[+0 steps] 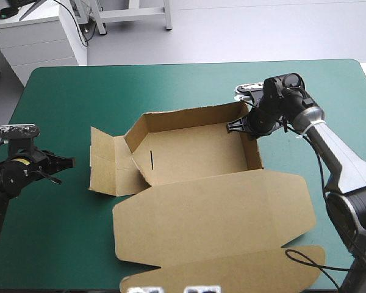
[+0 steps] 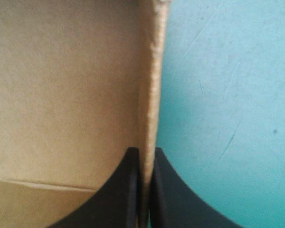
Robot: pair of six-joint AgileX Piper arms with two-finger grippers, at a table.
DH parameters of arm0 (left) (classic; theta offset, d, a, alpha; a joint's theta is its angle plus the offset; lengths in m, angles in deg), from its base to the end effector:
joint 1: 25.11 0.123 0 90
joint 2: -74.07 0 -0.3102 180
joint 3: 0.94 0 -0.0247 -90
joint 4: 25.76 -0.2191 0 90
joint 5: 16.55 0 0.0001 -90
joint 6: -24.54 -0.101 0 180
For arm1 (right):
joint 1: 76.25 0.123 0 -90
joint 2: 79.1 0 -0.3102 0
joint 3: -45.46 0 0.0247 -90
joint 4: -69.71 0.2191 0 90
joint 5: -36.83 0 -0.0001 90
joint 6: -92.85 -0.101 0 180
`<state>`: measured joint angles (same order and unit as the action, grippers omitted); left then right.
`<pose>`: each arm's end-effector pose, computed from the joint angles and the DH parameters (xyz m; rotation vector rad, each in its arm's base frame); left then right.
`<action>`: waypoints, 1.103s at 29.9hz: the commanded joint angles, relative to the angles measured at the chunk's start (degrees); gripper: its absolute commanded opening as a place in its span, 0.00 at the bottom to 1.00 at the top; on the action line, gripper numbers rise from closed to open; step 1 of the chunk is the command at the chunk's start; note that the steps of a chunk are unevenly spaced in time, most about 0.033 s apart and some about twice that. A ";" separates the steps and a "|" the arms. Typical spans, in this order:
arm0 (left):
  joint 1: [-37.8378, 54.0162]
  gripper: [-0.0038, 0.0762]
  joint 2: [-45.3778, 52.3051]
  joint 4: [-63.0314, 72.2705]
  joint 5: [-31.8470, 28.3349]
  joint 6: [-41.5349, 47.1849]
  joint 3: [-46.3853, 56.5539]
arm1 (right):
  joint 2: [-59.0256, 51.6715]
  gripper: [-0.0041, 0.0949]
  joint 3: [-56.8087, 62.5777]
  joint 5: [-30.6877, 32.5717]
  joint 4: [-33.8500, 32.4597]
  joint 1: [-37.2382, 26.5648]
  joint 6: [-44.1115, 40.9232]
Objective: Fold the box
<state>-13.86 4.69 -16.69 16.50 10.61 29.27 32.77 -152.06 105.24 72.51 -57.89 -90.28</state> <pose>0.1834 0.0276 0.3334 -0.0556 2.3059 0.0574 0.3457 0.1196 0.3225 -0.3621 2.8281 0.1481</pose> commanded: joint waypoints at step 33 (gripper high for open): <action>0.01 0.06 0.92 2.27 -1.79 1.01 -1.57 | -10.62 0.76 9.40 -0.42 9.99 -3.92 1.51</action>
<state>-13.86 4.69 -15.37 17.09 10.81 29.29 24.04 -141.53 106.76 81.66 -61.78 -89.37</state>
